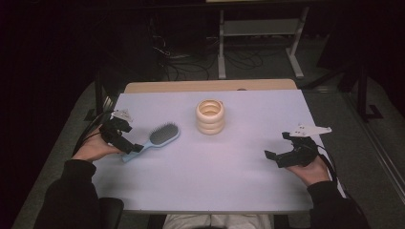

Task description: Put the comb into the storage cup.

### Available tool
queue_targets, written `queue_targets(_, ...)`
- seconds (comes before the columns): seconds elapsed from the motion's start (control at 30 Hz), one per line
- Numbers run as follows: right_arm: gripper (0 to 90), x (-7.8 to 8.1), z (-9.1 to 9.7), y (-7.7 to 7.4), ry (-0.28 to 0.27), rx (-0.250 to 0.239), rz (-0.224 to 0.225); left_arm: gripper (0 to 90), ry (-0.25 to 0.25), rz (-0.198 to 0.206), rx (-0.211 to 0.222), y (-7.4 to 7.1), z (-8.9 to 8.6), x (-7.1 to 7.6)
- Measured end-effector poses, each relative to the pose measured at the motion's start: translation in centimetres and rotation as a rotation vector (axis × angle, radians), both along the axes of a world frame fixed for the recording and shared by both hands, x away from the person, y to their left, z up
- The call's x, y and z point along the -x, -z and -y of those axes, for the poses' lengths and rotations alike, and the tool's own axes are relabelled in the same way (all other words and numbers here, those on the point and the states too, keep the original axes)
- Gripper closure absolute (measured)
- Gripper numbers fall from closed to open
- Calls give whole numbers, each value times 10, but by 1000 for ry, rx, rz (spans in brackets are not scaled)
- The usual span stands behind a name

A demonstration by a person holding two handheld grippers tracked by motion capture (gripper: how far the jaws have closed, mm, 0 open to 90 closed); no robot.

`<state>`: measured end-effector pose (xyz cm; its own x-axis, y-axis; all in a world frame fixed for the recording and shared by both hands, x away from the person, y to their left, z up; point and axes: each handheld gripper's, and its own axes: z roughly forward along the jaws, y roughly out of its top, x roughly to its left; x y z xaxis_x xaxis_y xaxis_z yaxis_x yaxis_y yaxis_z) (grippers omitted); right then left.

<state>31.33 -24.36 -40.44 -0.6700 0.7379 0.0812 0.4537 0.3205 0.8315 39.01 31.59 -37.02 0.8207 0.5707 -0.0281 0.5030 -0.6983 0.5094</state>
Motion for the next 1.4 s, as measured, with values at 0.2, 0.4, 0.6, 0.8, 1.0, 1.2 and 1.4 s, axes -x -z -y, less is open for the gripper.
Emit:
queue_targets(0.2, 0, 0, 1, 0, -1, -5, -1, 0, 24, 6, -29, 5, 11, -5)
queue_targets(0.4, 0, 0, 1, -1, -5, -14, -2, 0, 30, -21, -49, 16, 15, -12)
queue_targets(0.6, 0, 0, 1, 0, -7, -17, -6, 0, 41, -36, -76, 25, 17, -16)
queue_targets(0.8, 0, 0, 1, -1, -10, -20, -1, 0, 60, -52, -87, 35, 20, -16)
queue_targets(1.0, 0, 0, 1, -1, -10, -25, -1, 75, 64, -89, -87, 42, 23, -20)
queue_targets(1.2, 0, 0, 1, -1, -11, -28, -2, 248, 61, -80, -105, 43, 24, -19)
queue_targets(1.4, 0, 0, 0, -1, -12, -17, -1, 417, 57, -77, -125, 45, 23, -20)
